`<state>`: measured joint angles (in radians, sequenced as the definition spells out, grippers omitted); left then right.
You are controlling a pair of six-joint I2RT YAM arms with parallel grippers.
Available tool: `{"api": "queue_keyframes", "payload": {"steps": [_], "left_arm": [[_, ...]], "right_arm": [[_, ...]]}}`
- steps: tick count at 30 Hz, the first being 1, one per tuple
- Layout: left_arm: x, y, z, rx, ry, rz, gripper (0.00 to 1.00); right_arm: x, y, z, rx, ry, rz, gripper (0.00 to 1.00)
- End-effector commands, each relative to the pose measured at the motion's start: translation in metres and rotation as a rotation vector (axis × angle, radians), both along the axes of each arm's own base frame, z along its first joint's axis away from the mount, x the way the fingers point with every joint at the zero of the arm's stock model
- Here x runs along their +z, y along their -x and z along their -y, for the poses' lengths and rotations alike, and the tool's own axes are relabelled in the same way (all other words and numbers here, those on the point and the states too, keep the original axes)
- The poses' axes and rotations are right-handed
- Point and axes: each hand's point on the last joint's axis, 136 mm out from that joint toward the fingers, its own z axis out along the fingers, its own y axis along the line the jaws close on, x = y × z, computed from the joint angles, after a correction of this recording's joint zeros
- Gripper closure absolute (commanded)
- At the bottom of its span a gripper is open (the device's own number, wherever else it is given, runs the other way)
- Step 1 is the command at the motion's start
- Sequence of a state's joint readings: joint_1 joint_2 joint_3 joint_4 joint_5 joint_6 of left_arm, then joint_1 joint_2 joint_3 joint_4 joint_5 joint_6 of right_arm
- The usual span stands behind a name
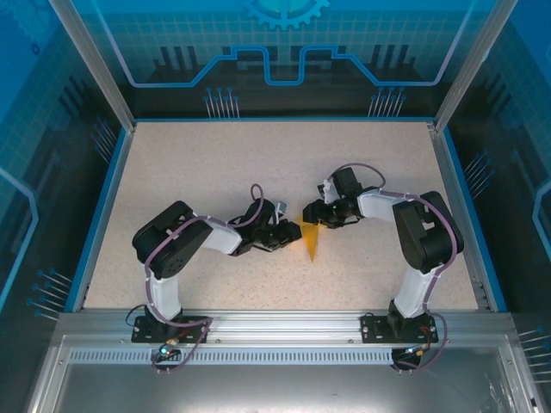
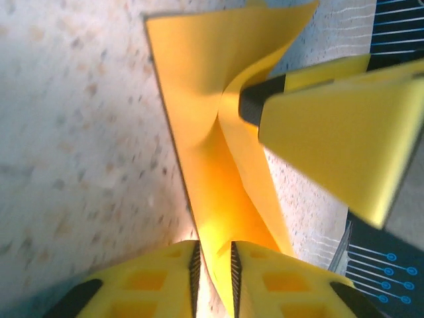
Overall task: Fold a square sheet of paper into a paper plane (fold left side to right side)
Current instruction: Fold the wing for the fifth time at the center of the table.
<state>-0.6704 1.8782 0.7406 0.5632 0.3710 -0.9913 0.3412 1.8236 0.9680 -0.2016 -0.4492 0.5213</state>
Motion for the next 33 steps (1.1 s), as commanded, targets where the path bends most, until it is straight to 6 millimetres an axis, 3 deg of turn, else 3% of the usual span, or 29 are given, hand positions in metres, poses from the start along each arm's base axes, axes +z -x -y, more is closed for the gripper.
{"api": "queue_keyframes", "payload": {"steps": [1, 5, 9, 18, 33], "left_arm": [[0.004, 0.015, -0.01, -0.013, -0.039, -0.01, 0.72], [0.026, 0.028, 0.005, -0.069, 0.015, 0.001, 0.73], [0.038, 0.045, 0.029, -0.129, 0.037, -0.01, 0.62], [0.025, 0.053, 0.04, -0.132, 0.002, -0.066, 0.57], [0.02, 0.066, 0.049, -0.182, -0.02, -0.095, 0.71]], "right_arm": [[-0.036, 0.026, 0.025, -0.018, 0.113, -0.116, 0.49], [-0.035, 0.025, 0.024, -0.015, 0.11, -0.114, 0.49], [-0.034, 0.025, 0.023, -0.011, 0.108, -0.11, 0.49], [-0.032, 0.025, 0.022, -0.011, 0.103, -0.104, 0.49], [-0.033, 0.025, 0.023, -0.01, 0.109, -0.107, 0.49]]}}
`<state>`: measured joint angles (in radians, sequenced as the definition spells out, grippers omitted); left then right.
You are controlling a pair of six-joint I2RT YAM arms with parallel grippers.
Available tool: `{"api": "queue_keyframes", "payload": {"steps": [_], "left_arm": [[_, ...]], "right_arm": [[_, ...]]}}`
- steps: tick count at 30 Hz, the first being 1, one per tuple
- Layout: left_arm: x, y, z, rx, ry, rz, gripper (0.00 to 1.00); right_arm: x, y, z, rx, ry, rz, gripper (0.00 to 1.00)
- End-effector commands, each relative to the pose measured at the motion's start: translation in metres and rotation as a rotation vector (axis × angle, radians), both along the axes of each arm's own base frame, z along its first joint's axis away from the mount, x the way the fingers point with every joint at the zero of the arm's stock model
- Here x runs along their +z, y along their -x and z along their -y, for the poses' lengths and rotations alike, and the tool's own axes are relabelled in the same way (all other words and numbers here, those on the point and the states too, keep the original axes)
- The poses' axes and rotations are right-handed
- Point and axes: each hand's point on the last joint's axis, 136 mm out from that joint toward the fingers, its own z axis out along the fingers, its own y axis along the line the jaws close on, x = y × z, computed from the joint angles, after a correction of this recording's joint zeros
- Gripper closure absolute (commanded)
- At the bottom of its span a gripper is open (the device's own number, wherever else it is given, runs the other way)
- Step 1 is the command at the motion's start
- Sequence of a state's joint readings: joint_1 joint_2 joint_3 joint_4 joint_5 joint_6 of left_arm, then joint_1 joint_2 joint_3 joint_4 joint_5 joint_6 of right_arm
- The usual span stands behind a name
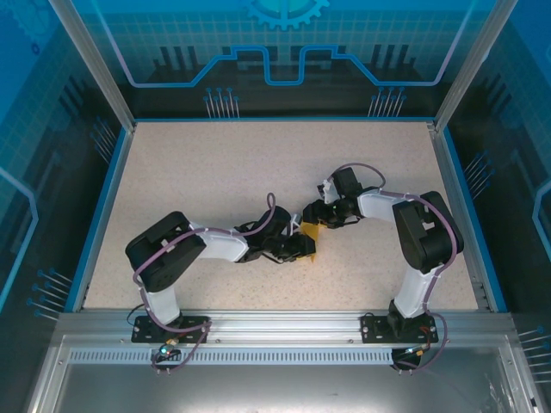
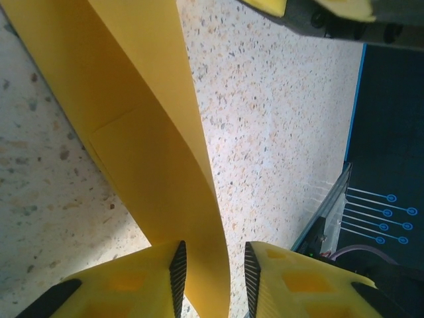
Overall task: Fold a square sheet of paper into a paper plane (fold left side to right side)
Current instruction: Fold the wing for the fifth time at the center of the table.
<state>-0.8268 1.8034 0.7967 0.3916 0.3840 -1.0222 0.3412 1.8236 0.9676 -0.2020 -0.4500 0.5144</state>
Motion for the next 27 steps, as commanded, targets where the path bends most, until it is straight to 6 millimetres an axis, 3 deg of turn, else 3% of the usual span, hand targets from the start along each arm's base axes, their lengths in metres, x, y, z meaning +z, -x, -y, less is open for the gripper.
{"api": "queue_keyframes", "payload": {"steps": [1, 27], "left_arm": [[-0.001, 0.009, 0.006, -0.034, -0.008, -0.035, 0.72], [-0.022, 0.029, 0.016, -0.114, -0.103, -0.102, 0.84]], "right_arm": [[-0.034, 0.024, 0.023, -0.017, 0.109, -0.112, 0.49], [-0.038, 0.026, 0.023, -0.01, 0.126, -0.128, 0.49]]}}
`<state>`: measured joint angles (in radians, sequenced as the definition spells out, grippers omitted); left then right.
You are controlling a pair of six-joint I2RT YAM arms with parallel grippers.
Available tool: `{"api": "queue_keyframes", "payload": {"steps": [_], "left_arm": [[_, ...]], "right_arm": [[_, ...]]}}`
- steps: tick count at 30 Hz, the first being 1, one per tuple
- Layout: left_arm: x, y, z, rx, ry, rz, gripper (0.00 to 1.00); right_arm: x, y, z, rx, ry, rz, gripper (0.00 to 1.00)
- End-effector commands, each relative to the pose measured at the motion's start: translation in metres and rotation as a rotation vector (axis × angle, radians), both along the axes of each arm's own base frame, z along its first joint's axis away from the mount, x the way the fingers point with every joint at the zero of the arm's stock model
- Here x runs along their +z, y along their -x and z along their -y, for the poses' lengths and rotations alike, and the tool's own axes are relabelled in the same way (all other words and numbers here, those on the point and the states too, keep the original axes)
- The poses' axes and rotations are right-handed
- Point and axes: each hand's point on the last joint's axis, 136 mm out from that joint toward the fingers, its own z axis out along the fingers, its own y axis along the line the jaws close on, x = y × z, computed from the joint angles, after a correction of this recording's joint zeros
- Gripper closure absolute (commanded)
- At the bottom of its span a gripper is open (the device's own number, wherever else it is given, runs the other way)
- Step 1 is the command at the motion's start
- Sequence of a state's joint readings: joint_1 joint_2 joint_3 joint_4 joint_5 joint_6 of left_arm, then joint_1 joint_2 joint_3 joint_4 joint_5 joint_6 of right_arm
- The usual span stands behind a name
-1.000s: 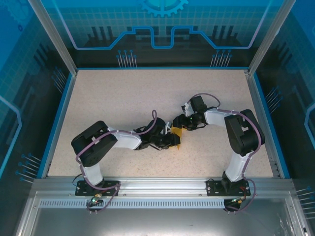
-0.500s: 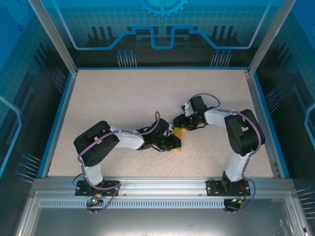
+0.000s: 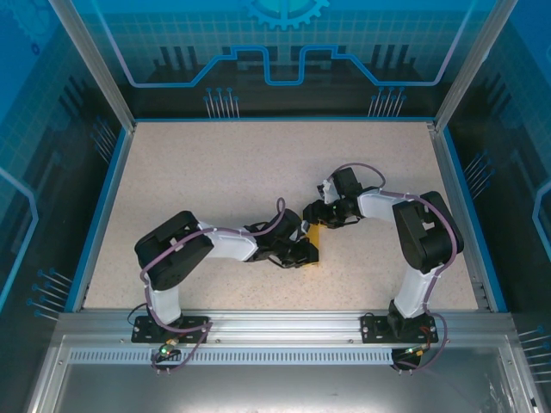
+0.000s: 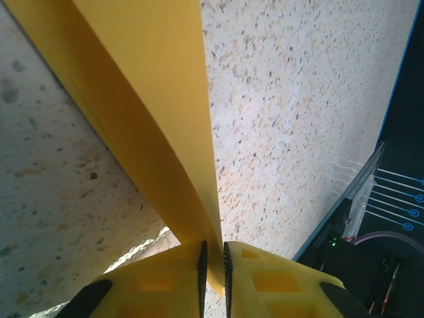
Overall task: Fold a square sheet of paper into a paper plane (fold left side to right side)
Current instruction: Fold the wing for the fifth time at the center of the table.
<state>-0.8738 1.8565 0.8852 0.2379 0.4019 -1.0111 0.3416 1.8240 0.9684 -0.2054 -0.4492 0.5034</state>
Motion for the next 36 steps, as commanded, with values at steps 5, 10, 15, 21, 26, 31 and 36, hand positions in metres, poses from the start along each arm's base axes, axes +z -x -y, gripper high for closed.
{"api": "queue_keyframes", "payload": {"steps": [5, 10, 15, 21, 26, 31, 36], "left_arm": [[-0.008, 0.011, 0.004, -0.054, -0.031, -0.027, 0.86], [-0.01, 0.01, 0.004, -0.053, -0.036, -0.028, 0.87], [-0.007, 0.01, 0.007, -0.061, -0.029, -0.023, 0.88], [-0.004, 0.01, 0.012, -0.074, -0.022, -0.017, 0.88], [0.002, 0.01, 0.012, -0.073, -0.016, -0.005, 0.85], [0.008, 0.01, 0.008, -0.063, -0.018, 0.009, 0.82], [0.01, 0.009, 0.008, -0.057, -0.013, 0.014, 0.82]], "right_arm": [[-0.037, 0.026, 0.022, -0.016, 0.126, -0.129, 0.49], [-0.038, 0.027, 0.023, -0.017, 0.129, -0.132, 0.49], [-0.039, 0.028, 0.022, -0.012, 0.13, -0.135, 0.49], [-0.041, 0.029, 0.022, -0.008, 0.134, -0.141, 0.5], [-0.041, 0.029, 0.023, -0.011, 0.136, -0.142, 0.49], [-0.041, 0.029, 0.022, -0.008, 0.139, -0.139, 0.49], [-0.04, 0.029, 0.022, -0.007, 0.139, -0.14, 0.49]]}}
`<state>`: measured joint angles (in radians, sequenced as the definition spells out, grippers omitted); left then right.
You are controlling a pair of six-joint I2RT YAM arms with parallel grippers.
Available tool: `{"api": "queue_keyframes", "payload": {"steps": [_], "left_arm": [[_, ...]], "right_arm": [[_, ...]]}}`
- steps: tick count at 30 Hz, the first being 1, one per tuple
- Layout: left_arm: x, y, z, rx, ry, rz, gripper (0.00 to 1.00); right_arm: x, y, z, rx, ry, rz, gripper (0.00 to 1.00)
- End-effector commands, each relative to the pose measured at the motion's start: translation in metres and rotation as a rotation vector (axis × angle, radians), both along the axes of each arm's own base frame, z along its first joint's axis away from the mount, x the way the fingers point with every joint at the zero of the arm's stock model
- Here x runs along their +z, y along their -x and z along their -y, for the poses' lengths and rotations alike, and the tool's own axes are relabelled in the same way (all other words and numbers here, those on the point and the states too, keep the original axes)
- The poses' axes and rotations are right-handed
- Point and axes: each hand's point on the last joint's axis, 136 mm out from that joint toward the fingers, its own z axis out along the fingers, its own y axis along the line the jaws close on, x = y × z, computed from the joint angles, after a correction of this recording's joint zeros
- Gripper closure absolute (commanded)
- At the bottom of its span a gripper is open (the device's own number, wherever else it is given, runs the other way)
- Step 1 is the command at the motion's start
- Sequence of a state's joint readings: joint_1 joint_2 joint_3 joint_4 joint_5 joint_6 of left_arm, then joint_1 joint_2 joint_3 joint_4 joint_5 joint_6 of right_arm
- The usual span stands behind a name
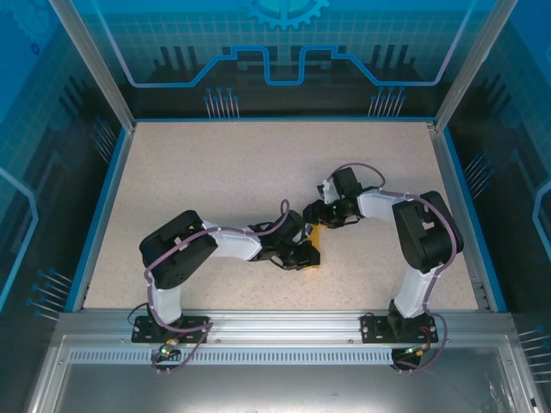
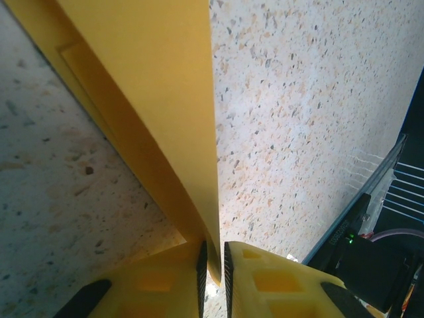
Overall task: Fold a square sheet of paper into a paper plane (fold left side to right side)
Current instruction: Fold the wing for the fifth time at the center of the table.
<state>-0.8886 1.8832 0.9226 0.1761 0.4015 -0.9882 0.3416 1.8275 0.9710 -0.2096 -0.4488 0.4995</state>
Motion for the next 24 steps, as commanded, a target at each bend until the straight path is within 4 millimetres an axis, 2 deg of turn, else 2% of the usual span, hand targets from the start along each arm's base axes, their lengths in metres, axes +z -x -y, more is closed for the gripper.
{"api": "queue_keyframes", "payload": {"steps": [1, 8, 24], "left_arm": [[0.0179, 0.0034, 0.0046, -0.026, 0.028, 0.029, 0.82], [0.0215, 0.0034, 0.0039, -0.027, 0.03, 0.036, 0.84], [0.015, 0.0032, 0.0055, -0.033, 0.019, 0.025, 0.94]], "right_arm": [[-0.0392, 0.0287, 0.0222, -0.012, 0.136, -0.137, 0.49], [-0.0394, 0.0291, 0.0222, -0.011, 0.137, -0.138, 0.49], [-0.0395, 0.0291, 0.0217, -0.008, 0.139, -0.14, 0.5]]}}
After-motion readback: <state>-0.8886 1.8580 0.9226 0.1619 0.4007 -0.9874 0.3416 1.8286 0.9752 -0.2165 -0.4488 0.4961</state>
